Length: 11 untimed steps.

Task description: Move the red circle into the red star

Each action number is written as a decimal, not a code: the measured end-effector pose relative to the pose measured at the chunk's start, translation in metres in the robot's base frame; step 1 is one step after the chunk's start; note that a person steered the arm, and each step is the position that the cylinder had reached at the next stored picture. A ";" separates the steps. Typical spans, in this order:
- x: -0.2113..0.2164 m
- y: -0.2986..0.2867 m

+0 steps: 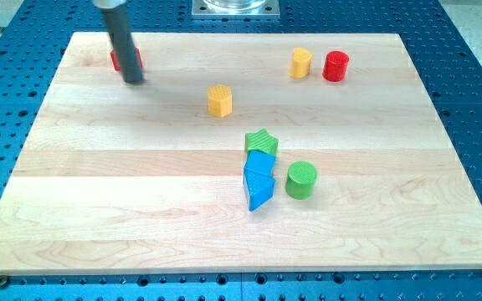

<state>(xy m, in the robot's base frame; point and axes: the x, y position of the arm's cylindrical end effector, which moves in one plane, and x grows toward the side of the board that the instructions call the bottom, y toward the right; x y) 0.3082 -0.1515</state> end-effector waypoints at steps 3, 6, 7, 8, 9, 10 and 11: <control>-0.049 -0.048; -0.081 0.160; -0.075 0.276; -0.060 0.399; -0.017 0.413; -0.026 0.315; -0.026 0.208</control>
<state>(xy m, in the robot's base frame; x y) 0.2822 0.0569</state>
